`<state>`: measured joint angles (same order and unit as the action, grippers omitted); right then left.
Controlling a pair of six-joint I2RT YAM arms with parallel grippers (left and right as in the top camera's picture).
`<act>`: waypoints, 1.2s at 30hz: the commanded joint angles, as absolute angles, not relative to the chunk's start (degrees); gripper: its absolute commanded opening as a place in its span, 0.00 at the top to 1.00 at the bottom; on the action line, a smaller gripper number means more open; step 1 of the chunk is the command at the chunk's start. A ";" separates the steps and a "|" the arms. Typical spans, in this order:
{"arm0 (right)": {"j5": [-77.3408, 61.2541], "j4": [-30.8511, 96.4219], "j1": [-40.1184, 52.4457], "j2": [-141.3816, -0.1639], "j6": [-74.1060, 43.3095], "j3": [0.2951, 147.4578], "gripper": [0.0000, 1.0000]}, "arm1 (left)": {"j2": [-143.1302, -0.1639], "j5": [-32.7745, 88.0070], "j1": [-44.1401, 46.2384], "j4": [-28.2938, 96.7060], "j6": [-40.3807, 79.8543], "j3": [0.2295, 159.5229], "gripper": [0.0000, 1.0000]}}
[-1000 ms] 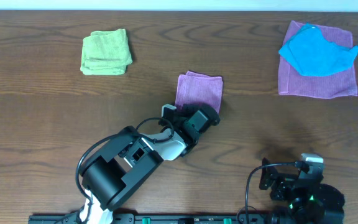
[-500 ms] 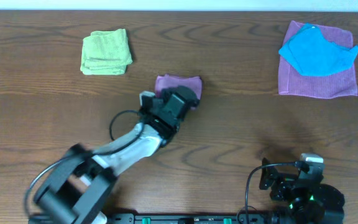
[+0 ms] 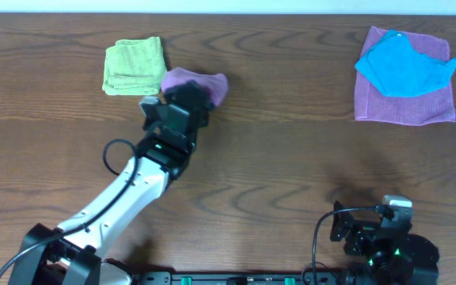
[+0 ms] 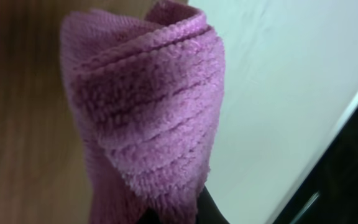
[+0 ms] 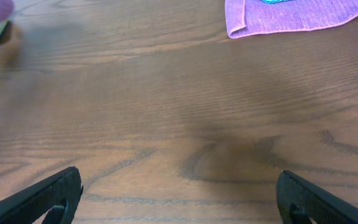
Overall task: Fold the cloth
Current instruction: 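Carry the purple square left onto the green towel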
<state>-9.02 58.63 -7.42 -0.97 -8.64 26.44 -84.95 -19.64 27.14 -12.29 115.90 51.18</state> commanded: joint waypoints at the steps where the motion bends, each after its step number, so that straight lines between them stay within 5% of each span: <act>1: -8.80 58.54 -7.09 -0.43 -9.19 26.33 0.01 | -84.07 -19.97 23.66 -15.59 113.32 51.66 0.94; 12: -8.80 58.52 -7.09 -0.43 -9.19 26.33 0.01 | -86.11 -21.28 11.99 -32.32 87.22 51.70 0.94; 36: -8.80 58.54 -7.09 -0.43 -9.19 26.33 0.01 | -111.66 -22.70 6.68 -37.60 73.73 71.53 0.89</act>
<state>-8.99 58.61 -7.42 -0.91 -8.64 26.39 -109.38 -23.24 7.35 -37.56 78.15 69.80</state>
